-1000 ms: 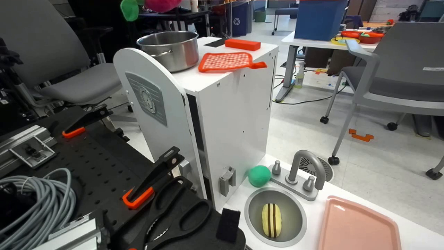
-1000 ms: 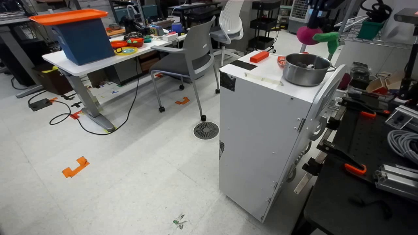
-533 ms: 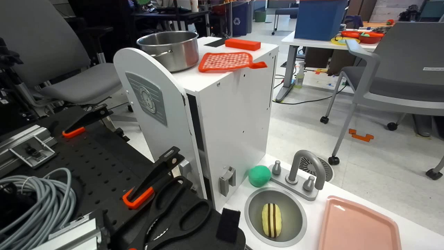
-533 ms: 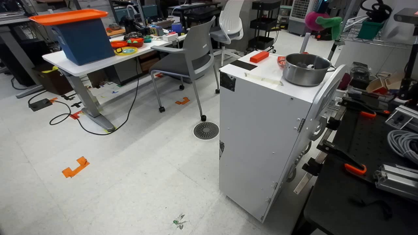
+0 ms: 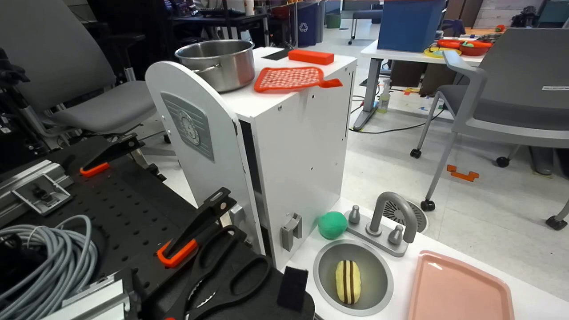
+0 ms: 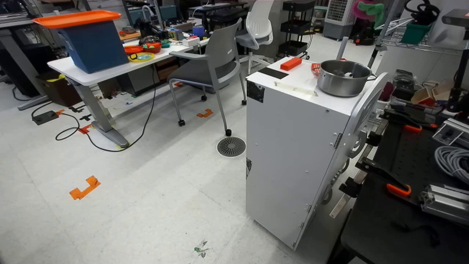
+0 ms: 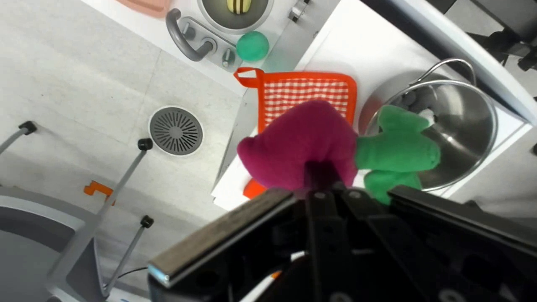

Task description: Take the plush toy out of the pot

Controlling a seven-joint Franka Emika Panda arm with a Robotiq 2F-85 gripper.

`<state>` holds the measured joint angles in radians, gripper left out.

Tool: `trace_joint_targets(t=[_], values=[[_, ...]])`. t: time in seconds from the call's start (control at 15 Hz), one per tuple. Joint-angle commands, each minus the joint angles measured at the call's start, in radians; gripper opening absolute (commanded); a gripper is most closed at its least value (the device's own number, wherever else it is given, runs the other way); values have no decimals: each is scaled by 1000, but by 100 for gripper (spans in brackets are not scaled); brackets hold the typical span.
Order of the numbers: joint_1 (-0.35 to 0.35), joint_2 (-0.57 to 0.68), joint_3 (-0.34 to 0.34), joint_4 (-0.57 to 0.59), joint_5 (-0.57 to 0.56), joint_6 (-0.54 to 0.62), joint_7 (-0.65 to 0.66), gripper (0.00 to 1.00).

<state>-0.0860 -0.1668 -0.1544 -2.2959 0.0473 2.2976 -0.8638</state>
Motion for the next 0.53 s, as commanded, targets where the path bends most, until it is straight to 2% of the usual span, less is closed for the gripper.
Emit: trace_joint_targets(t=[0.0,0.47], values=[[-18,53,-23,63,8,11,63,0],[-35,111,-16,94,-34,19,159,0]])
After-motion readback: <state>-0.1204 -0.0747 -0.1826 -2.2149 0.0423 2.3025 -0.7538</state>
